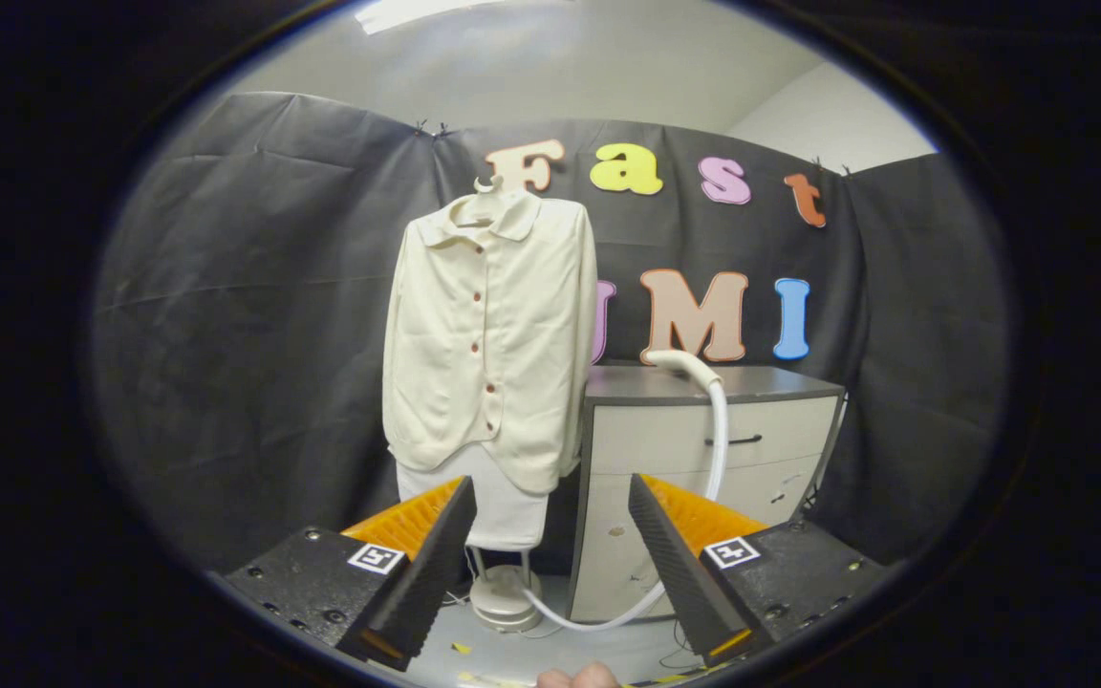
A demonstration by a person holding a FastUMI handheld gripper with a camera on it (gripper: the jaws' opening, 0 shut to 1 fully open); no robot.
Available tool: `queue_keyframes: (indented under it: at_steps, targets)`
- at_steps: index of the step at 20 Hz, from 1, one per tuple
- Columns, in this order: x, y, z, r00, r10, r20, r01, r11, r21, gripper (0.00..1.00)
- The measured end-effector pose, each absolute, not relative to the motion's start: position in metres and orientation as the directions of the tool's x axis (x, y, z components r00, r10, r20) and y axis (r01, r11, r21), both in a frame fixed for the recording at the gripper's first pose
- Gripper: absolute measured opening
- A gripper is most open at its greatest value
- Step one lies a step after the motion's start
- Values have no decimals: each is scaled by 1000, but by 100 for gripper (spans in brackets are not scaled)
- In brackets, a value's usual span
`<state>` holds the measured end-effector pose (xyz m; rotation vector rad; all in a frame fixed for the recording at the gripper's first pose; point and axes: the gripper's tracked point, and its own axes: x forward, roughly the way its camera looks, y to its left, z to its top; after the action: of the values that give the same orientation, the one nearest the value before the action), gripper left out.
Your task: Iron the clothes twice with a garment steamer, once on the left side and once on the right side.
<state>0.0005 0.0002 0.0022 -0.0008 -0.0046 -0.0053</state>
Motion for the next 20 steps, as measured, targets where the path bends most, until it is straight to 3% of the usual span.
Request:
queue_keyframes:
  at_steps: [20]
  targets:
    - [37,-21,14,997,-75,10,76,997,-17,98]
